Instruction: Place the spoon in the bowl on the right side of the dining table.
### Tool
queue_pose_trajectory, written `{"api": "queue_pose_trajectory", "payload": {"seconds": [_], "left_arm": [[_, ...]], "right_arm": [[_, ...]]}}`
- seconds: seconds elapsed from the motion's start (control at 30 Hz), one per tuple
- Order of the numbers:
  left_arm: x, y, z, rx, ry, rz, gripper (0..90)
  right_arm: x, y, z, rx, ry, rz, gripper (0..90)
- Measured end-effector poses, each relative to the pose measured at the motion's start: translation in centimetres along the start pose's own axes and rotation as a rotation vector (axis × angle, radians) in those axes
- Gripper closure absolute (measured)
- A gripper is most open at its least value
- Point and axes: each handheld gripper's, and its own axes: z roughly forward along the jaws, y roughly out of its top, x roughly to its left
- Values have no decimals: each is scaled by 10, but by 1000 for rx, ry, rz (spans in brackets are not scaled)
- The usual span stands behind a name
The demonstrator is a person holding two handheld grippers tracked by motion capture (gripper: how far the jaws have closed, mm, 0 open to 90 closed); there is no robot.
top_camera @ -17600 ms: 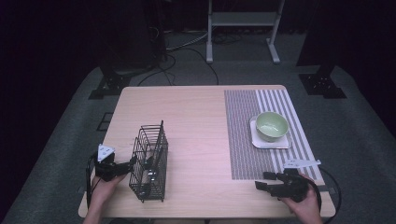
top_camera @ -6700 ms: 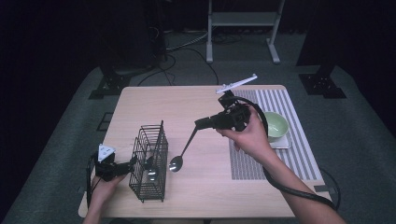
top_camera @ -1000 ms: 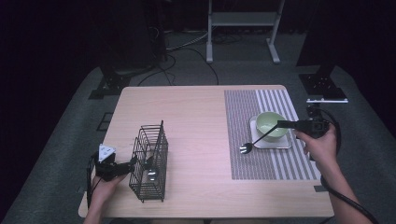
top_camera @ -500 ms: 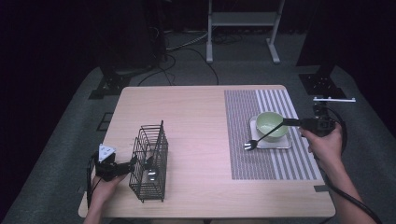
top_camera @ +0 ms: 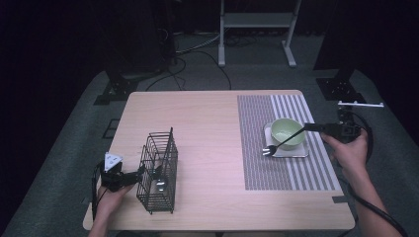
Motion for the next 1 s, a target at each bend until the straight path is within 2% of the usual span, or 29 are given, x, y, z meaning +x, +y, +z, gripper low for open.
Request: {"api": "queue_pose_trajectory", "payload": {"seconds": [0.37,1.0], "left_arm": [[0,0,0,-2,1,-5,0],[0,0,0,-3,0,-2,0]], "right_arm": [[-3,6,-9,-15,-21,8,884],[-8,18,-27,-85,-59,35,885]]}}
